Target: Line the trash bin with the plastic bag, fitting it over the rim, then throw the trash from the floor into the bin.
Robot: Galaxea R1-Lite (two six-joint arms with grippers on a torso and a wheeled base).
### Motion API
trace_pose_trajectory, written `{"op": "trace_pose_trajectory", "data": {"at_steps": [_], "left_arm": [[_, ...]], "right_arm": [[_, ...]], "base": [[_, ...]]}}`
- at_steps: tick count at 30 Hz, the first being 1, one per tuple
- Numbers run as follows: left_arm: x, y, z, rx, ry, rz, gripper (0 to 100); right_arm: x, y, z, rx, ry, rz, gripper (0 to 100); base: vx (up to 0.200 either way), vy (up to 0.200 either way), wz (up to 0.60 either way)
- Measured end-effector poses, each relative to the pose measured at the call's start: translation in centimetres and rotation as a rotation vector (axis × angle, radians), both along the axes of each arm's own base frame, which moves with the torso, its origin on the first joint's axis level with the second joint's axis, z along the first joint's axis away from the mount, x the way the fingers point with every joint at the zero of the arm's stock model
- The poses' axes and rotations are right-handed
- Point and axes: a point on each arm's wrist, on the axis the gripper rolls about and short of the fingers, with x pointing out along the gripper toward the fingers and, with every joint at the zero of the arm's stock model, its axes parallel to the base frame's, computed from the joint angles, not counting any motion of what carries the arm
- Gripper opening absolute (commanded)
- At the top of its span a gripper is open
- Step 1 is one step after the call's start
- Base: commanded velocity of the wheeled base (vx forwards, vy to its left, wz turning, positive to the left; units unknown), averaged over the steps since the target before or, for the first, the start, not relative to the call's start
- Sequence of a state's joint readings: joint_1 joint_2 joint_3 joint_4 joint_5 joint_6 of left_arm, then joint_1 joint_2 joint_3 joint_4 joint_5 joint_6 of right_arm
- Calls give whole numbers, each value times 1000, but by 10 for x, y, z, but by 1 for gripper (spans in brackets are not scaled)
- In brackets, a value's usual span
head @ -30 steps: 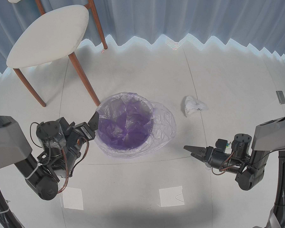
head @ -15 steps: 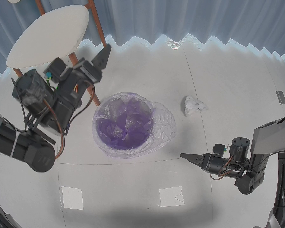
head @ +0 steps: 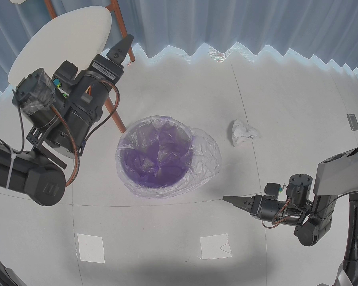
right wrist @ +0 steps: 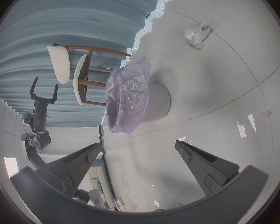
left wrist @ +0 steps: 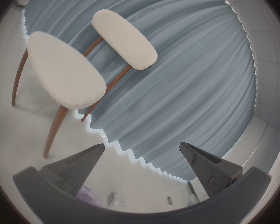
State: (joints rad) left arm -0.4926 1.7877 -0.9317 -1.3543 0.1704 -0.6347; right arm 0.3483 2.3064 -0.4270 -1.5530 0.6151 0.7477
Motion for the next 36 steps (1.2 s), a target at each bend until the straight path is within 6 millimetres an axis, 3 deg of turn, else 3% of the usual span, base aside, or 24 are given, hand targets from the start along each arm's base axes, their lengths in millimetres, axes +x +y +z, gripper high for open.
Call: {"op": "trace_pose_trajectory", "data": {"at_steps": [12, 17, 25, 32, 36], "left_arm": [[-46, 16, 35, -106, 89, -207, 100], [-63, 29, 34, -71, 85, -336, 100], [-62, 56, 33, 4, 63, -281, 100], [-56, 74, 30, 50, 56, -240, 100], [-54, 78, 28, 57, 57, -230, 100]], "right_arm": [[7, 0, 24, 131, 56, -41, 100], [11, 1, 29, 140, 44, -43, 100], [20, 4, 29, 101, -19, -27, 100], [40, 13, 9, -48, -83, 23, 100], [61, 20, 8, -73, -109, 10, 100]], "base": [[0, 0, 0], [0, 0, 0], [0, 0, 0], [0, 0, 0], [0, 0, 0]]}}
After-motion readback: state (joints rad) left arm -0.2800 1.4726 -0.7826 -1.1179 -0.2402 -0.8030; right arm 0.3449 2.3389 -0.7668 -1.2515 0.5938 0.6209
